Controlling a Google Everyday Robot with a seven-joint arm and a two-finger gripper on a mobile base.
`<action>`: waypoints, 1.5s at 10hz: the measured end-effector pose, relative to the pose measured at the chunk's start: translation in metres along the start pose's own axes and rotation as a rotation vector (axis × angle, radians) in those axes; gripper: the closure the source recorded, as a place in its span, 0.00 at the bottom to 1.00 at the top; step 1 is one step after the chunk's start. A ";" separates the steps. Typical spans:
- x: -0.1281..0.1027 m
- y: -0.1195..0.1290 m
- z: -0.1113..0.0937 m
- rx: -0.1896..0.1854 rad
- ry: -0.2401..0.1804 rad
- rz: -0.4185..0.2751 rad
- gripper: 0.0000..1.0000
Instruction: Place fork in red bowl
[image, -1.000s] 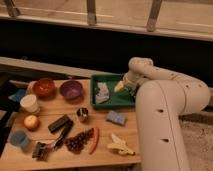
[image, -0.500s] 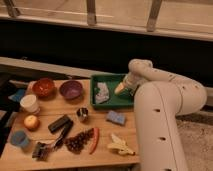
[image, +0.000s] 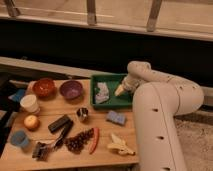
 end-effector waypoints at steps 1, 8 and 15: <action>0.000 0.001 0.000 0.002 -0.002 -0.004 0.52; 0.002 0.007 -0.002 -0.007 -0.002 -0.022 1.00; -0.017 0.029 -0.065 -0.161 -0.204 -0.055 1.00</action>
